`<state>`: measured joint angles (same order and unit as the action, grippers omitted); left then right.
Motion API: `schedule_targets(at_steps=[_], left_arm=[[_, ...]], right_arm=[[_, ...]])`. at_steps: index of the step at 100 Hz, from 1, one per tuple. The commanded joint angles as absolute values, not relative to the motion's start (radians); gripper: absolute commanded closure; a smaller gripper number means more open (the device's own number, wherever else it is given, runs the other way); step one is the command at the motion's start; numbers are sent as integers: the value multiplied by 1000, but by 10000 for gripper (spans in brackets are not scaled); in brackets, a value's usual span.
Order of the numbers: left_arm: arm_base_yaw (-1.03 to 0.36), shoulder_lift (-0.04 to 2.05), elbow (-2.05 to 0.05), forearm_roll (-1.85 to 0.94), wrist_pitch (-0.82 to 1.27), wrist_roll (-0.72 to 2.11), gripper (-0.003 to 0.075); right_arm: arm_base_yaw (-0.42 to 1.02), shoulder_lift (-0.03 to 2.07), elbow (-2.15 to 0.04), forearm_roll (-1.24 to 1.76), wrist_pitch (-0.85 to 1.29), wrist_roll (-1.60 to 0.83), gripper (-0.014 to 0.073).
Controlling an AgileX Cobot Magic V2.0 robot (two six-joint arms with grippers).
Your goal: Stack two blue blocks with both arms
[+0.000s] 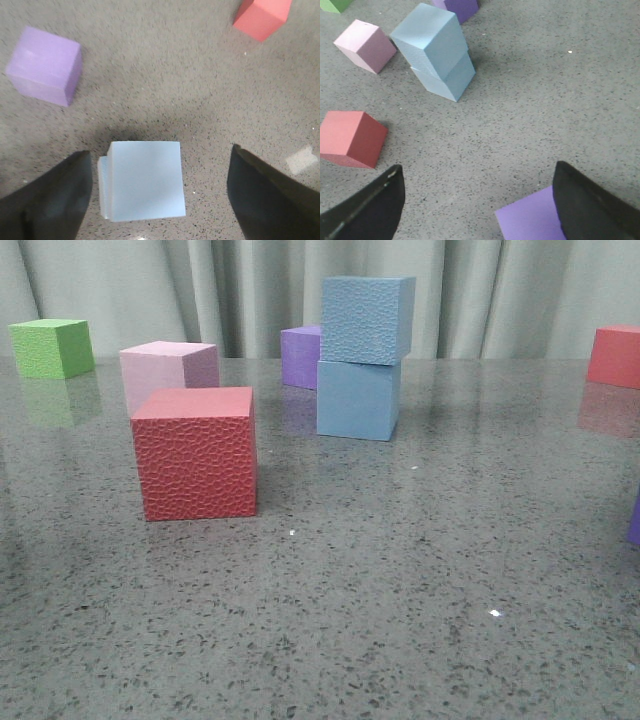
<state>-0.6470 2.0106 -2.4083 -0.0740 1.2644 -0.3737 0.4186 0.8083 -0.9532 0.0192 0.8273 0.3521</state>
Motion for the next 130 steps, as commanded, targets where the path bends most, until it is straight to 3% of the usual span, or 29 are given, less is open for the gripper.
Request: schedule_targets(at_steps=[1,50,59,69,89,130], left_arm=[[-657,1899,-2414,-44,1268,-363,225],[-687,1441,-1861,141,1145,-355,501],[-709,1326,-1724,171,1064,-363,556],[-715,1195,-1579,171,966,-377,623],[-715,962,-1305,171,806,-385,738],[-713,577,-803,189,526,-385,739]], right_arm=[[416,778,-953,-9,743,339,-6],[416,511,-744,-83,627,339,4],[416,464,-716,-85,628,339,70],[416,417,-686,-86,631,339,207],[416,347,-636,-86,643,339,672],[416,173,-502,-106,516,302,664]])
